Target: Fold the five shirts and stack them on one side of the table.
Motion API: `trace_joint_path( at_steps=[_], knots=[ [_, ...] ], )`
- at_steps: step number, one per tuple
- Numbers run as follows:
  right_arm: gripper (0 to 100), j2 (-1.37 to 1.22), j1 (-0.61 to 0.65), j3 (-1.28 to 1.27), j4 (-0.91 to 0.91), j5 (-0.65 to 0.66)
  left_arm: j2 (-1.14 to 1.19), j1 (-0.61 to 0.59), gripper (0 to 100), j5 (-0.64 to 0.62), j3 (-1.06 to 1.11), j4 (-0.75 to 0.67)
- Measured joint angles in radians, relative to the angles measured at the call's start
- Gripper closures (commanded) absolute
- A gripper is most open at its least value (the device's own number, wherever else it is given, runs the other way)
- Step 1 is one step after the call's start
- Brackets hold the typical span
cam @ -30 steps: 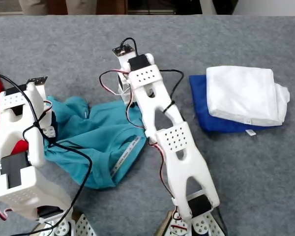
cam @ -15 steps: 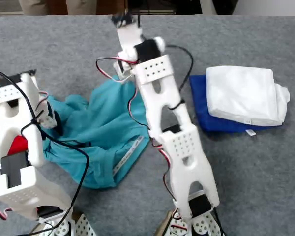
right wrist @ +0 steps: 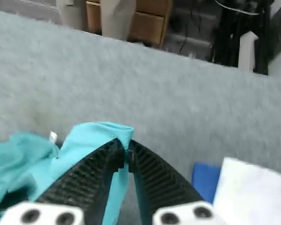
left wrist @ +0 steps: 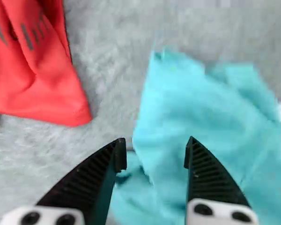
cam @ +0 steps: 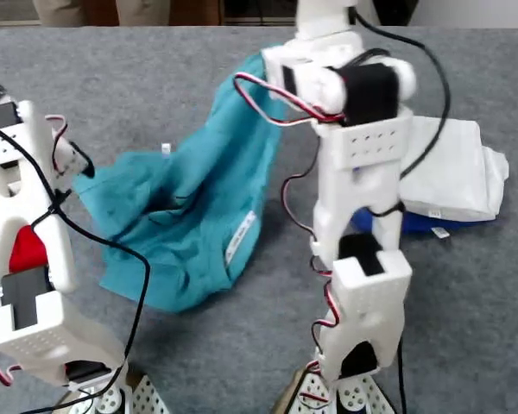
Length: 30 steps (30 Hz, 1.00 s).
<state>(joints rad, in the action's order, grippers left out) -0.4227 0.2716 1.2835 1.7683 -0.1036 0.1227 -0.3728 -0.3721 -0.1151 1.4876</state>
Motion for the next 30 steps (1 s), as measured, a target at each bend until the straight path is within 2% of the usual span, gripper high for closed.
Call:
trace_joint_path(
  at_steps=[4,11,14,19,24,30],
  knots=[
    [99.5,0.003,-0.043,-0.170,-0.002,0.000,0.058,0.095,79,-0.123,0.000,-0.089],
    [99.5,-0.008,-0.175,-0.454,-0.155,0.000,0.308,0.265,80,-0.210,-0.054,-0.152],
    [99.5,-0.034,-0.229,-0.519,-0.216,0.000,0.397,0.270,83,-0.210,-0.083,-0.157],
    [99.5,-0.104,-0.255,-0.583,-0.324,0.000,0.457,0.256,99,-0.212,-0.133,-0.118],
    [99.5,-0.238,-0.255,-0.618,-0.448,0.000,0.462,0.195,98,-0.212,-0.172,-0.049],
    [99.5,-0.293,-0.253,-0.585,-0.459,0.000,0.463,0.146,98,-0.212,-0.322,0.126]
  ],
)
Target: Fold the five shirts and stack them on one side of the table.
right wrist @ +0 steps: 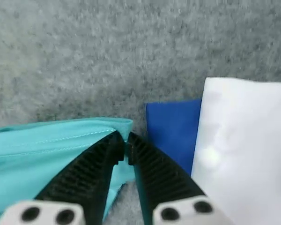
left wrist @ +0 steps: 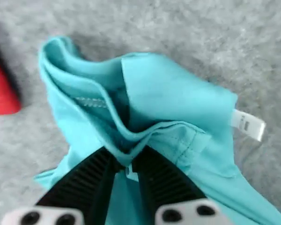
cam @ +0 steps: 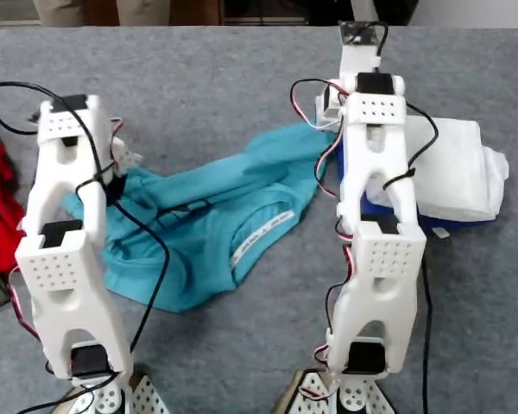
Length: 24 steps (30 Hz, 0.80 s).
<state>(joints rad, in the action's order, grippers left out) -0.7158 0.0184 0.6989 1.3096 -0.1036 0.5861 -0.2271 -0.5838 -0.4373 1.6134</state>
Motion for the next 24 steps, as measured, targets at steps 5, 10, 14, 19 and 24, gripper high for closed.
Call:
trace_joint_path(
  at_steps=[5,10,14,19,24],
  knots=[
    [99.5,0.000,0.000,0.091,0.054,0.000,0.000,-0.009,98,0.026,-0.161,0.118],
    [99.5,0.000,-0.028,0.187,0.124,0.028,0.012,-0.023,98,0.031,-0.187,0.130],
    [99.5,0.000,-0.092,0.261,0.170,0.063,0.012,-0.064,98,0.032,-0.150,0.132],
    [99.5,-0.005,-0.115,0.315,0.222,0.097,0.012,-0.077,98,0.063,-0.057,0.132],
    [99.5,-0.006,-0.103,0.308,0.221,0.127,0.012,-0.074,98,0.075,-0.049,0.132]
  ],
)
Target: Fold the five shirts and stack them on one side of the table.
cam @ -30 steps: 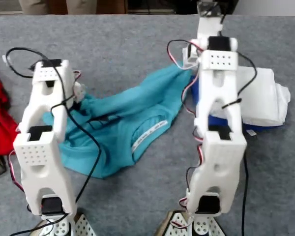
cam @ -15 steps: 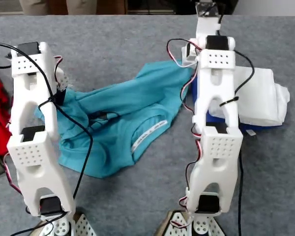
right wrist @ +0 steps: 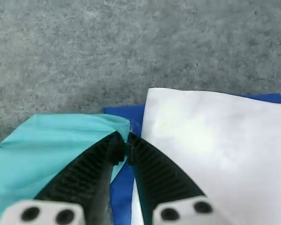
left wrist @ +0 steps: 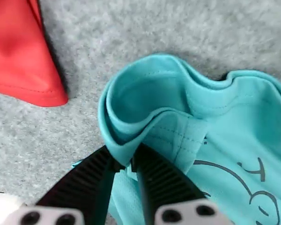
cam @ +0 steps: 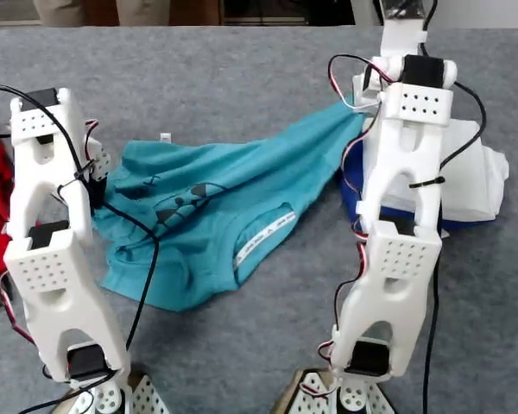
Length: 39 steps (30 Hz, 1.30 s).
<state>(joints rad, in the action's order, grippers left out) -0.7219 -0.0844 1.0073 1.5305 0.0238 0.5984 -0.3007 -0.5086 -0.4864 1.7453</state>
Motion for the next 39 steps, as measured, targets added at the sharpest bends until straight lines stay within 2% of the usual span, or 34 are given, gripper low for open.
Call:
trace_joint_path(
  at_steps=[9,15,22,26,30,34,39],
  knots=[
    [99.5,0.000,0.054,-0.184,-0.137,0.025,-0.012,0.058,98,0.021,-0.040,0.000],
    [99.5,0.000,0.087,-0.292,-0.235,0.025,-0.074,0.147,98,0.025,-0.282,-0.002],
    [99.5,0.000,0.098,-0.334,-0.288,0.025,0.041,0.261,98,0.028,-0.413,-0.192],
    [99.5,0.000,0.098,-0.334,-0.288,0.025,0.155,0.284,98,0.028,-0.420,-0.224],
    [99.5,0.000,0.098,-0.334,-0.288,0.025,0.186,0.256,98,0.028,-0.430,-0.172],
    [99.5,0.000,0.098,-0.334,-0.295,0.025,0.186,0.144,98,0.035,-0.483,-0.029],
    [99.5,0.000,0.106,-0.339,-0.305,0.023,0.143,0.009,98,0.189,-0.391,0.003]
  ],
)
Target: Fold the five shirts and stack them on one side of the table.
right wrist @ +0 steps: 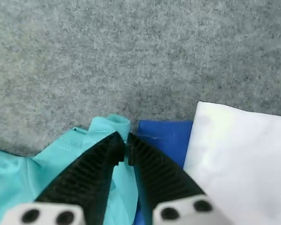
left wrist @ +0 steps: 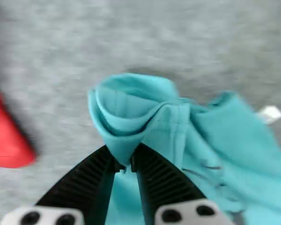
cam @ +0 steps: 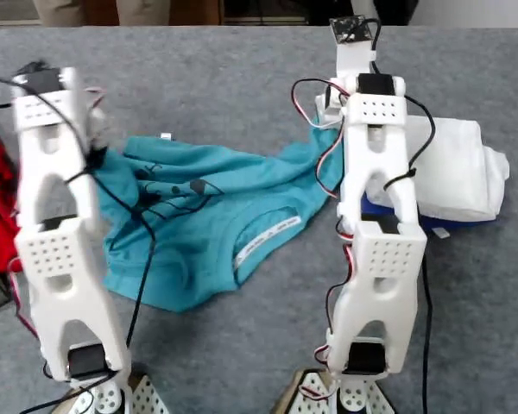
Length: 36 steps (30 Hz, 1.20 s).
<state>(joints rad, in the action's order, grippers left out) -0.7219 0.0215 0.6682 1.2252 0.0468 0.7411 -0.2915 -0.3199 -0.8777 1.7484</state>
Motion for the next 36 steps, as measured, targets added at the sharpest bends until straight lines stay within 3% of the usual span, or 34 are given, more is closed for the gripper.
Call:
trace_joint_path(
  at_steps=[11,21,26,32,36],
  knots=[
    [99.5,0.000,0.015,0.000,-0.002,0.000,-0.465,0.020,98,0.275,0.726,0.000],
    [99.5,0.000,0.015,0.000,-0.002,0.000,-0.878,-0.192,98,0.640,1.186,0.000],
    [99.5,0.000,0.015,0.000,-0.002,0.000,-0.997,-0.216,98,0.809,1.412,0.000],
    [99.5,0.000,0.015,0.000,-0.002,0.000,-1.007,-0.216,96,0.855,1.459,0.000],
    [99.5,0.000,0.015,0.000,-0.002,0.000,-1.007,-0.216,83,0.855,1.458,0.000]
  ],
)
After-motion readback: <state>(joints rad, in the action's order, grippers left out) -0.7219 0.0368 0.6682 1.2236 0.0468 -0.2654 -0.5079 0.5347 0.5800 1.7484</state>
